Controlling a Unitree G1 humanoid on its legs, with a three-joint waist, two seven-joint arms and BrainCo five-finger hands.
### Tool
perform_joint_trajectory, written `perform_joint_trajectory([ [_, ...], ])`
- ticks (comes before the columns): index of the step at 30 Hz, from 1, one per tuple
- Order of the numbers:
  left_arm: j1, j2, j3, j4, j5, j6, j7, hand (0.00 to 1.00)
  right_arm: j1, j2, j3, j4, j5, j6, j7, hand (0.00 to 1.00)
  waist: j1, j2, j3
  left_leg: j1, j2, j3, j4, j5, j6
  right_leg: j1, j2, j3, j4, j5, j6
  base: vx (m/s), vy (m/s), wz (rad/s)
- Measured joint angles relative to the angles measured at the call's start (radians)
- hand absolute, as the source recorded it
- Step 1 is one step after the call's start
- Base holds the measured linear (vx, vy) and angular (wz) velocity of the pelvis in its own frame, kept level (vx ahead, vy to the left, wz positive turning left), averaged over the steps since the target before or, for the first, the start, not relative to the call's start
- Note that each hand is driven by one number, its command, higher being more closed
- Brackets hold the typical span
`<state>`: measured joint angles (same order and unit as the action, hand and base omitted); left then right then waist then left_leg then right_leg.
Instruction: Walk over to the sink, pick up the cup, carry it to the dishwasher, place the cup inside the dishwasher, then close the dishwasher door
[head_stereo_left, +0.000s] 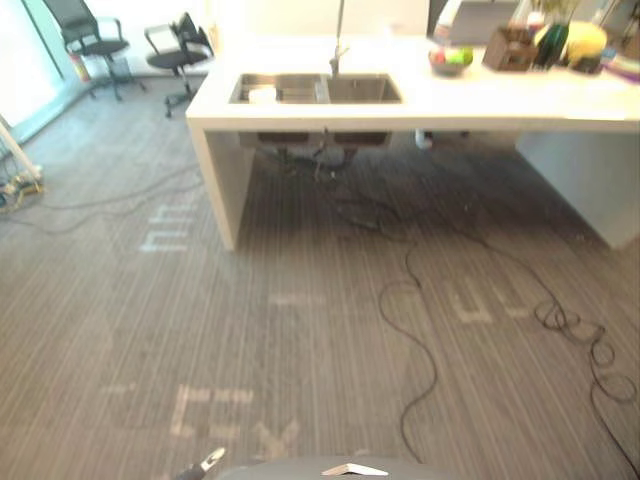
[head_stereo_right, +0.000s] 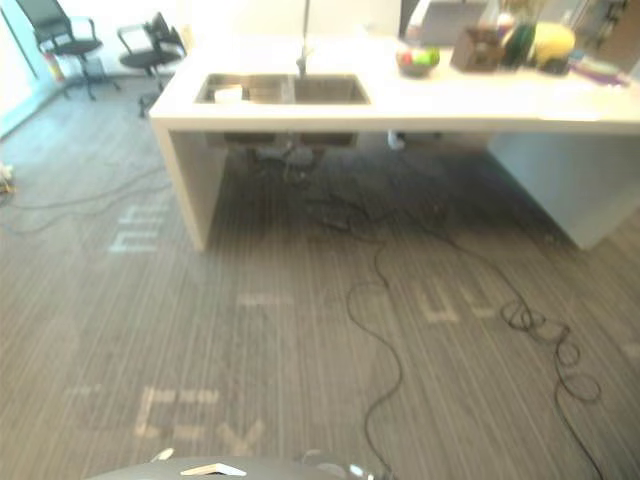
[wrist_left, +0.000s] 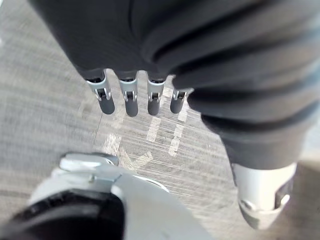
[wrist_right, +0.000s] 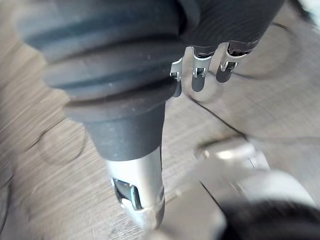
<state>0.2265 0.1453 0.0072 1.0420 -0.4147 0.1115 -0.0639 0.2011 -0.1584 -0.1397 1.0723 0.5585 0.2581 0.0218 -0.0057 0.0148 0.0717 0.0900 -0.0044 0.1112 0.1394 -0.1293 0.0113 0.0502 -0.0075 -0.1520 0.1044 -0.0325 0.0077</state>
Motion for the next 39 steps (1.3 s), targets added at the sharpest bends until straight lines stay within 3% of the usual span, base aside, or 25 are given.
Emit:
perform_joint_trajectory([
  [5, 0.012, -0.001, 0.023, 0.002, -0.130, -0.051, -0.110, 0.00, -0.001, 0.017, -0.033, 0.005, -0.028, 0.006, 0.015, 0.00, 0.008, -0.010, 0.008, 0.023, -0.004, 0.043, -0.109, 0.055, -0.012, 0.060, -0.009, -0.076, -0.183, 0.100, 0.003, -0.03, 0.015, -0.18],
  [10, -0.011, 0.001, 0.007, -0.007, -0.145, -0.052, -0.180, 0.00, -0.009, 0.018, -0.033, 0.006, -0.045, -0.026, 0.021, 0.00, 0.004, -0.024, 0.024, 0.072, -0.006, 0.025, -0.164, 0.083, -0.014, 0.089, -0.009, -0.111, -0.192, 0.098, 0.013, 0.00, 0.000, 0.13],
  [14, -0.038, -0.002, -0.011, -0.041, -0.195, -0.005, -0.152, 0.00, -0.038, 0.023, -0.030, 0.004, 0.018, -0.073, 0.036, 0.00, 0.003, -0.020, 0.027, 0.073, -0.010, -0.003, -0.190, 0.102, -0.011, 0.095, -0.013, -0.150, -0.192, 0.096, 0.013, 0.01, 0.011, 0.24],
  [17, -0.058, -0.009, -0.010, -0.054, -0.200, -0.005, -0.127, 0.00, -0.052, 0.026, -0.028, 0.004, 0.074, -0.113, 0.042, 0.00, 0.004, -0.026, 0.045, 0.089, -0.012, -0.021, -0.201, 0.113, -0.012, 0.117, -0.018, -0.183, -0.192, 0.096, 0.013, 0.00, 0.019, 0.29],
  [19, -0.069, -0.011, -0.010, -0.074, -0.166, -0.006, -0.088, 0.00, -0.061, 0.034, -0.024, -0.003, 0.088, -0.135, 0.033, 0.00, 0.006, -0.022, 0.047, 0.089, -0.014, -0.028, -0.206, 0.117, -0.011, 0.117, -0.019, -0.191, -0.192, 0.094, 0.015, -0.01, 0.020, 0.13],
  [21, -0.091, -0.017, -0.013, -0.084, -0.030, -0.002, -0.040, 0.00, -0.099, 0.037, -0.017, -0.019, 0.104, -0.145, 0.019, 0.00, 0.006, -0.023, 0.057, 0.060, -0.016, -0.028, -0.201, 0.123, -0.014, 0.090, -0.022, -0.192, -0.191, 0.097, 0.012, -0.04, 0.025, 0.01],
  [25, -0.161, -0.018, -0.018, -0.077, -0.007, 0.057, 0.005, 0.00, -0.154, 0.049, -0.002, -0.035, 0.102, -0.135, 0.022, 0.00, 0.009, -0.027, 0.128, 0.016, -0.013, -0.028, -0.121, 0.101, -0.041, 0.082, -0.025, -0.193, -0.186, 0.098, 0.013, -0.03, 0.017, 0.07],
  [29, -0.162, -0.020, 0.015, -0.070, 0.041, 0.079, 0.105, 0.00, -0.123, 0.046, -0.034, -0.032, 0.038, -0.086, 0.040, 0.00, 0.007, -0.024, 0.129, 0.031, -0.004, -0.025, -0.122, 0.092, -0.055, 0.101, -0.017, -0.191, -0.185, 0.092, 0.003, 0.01, -0.005, -0.04],
  [31, -0.165, -0.037, 0.069, -0.068, 0.133, 0.090, 0.157, 0.00, -0.098, 0.047, -0.069, -0.023, -0.005, -0.063, 0.071, 0.00, 0.002, -0.021, 0.125, 0.039, 0.001, -0.021, -0.128, 0.091, -0.055, 0.106, -0.011, -0.191, -0.186, 0.089, -0.001, 0.02, 0.001, -0.02],
  [35, -0.165, -0.046, 0.109, -0.053, 0.220, 0.087, 0.180, 0.00, -0.066, 0.045, -0.101, 0.016, -0.015, -0.047, 0.087, 0.00, -0.004, -0.022, 0.123, 0.090, 0.013, 0.002, -0.179, 0.102, -0.045, 0.129, 0.001, -0.181, -0.189, 0.083, -0.006, 0.02, 0.002, -0.09],
  [38, -0.158, -0.043, 0.115, -0.033, 0.164, 0.093, 0.161, 0.00, -0.054, 0.053, -0.136, 0.018, -0.017, -0.023, 0.074, 0.00, -0.008, -0.022, 0.110, 0.105, 0.019, 0.028, -0.195, 0.102, -0.044, 0.125, 0.009, -0.157, -0.191, 0.079, -0.003, 0.02, 0.016, -0.25],
  [39, -0.158, -0.038, 0.130, -0.001, 0.075, 0.108, 0.141, 0.00, -0.054, 0.063, -0.193, 0.021, -0.080, 0.011, 0.060, 0.00, -0.024, -0.024, 0.102, 0.104, 0.020, 0.031, -0.194, 0.101, -0.041, 0.120, 0.010, -0.151, -0.185, 0.079, -0.003, 0.05, 0.029, -0.15],
])
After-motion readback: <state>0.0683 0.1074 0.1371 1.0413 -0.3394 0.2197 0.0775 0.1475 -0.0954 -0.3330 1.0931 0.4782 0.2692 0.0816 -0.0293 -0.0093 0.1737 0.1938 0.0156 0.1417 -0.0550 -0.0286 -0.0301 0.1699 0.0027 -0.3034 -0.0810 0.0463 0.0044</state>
